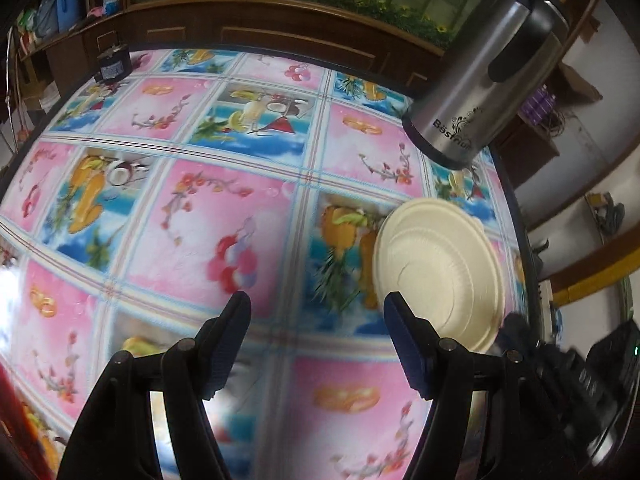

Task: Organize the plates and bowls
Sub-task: 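Move both tools to the beige plastic bowl and grip its rim, then lift and carry the beige bowl with both tools to the plate stack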

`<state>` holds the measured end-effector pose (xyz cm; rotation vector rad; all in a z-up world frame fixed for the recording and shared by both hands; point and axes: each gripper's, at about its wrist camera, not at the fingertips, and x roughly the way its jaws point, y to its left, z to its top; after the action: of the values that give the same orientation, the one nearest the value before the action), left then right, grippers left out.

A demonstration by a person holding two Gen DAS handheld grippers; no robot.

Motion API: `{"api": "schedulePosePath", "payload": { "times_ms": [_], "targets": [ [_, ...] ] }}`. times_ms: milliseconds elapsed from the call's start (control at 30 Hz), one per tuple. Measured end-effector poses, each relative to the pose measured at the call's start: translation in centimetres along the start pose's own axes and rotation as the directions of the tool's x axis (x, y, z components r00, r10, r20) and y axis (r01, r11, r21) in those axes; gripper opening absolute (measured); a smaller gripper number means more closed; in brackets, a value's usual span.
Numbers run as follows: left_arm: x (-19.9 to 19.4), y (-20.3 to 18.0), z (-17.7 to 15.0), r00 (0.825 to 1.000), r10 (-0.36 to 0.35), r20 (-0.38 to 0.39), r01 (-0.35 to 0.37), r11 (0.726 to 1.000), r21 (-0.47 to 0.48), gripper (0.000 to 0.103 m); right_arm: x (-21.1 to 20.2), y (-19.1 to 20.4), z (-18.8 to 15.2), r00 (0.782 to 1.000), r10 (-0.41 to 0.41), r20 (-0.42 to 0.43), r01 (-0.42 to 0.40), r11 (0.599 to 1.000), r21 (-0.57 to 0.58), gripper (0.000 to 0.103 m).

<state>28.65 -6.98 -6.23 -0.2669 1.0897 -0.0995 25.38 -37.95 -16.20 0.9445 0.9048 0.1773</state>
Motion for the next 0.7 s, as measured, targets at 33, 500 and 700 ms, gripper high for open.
{"api": "schedulePosePath", "payload": {
  "times_ms": [33,500,700],
  "targets": [
    [0.4,-0.3,0.1,1.0,-0.007,0.001,0.007,1.0,-0.006,0.069,0.2,0.0,0.0,1.0,0.004,0.004,-0.004,1.0,-0.001,0.029],
    [3.7,-4.0,-0.9,1.0,-0.006,-0.006,0.006,0.999,0.035,0.067,2.4,0.1,-0.7,1.0,0.013,-0.006,-0.013,1.0,-0.016,0.029],
    [4.0,-4.3,-1.0,1.0,-0.016,-0.01,0.017,0.999,0.044,0.038,2.6,0.3,-0.8,1.0,-0.002,-0.004,0.002,1.0,-0.027,0.029]
  ]
}}
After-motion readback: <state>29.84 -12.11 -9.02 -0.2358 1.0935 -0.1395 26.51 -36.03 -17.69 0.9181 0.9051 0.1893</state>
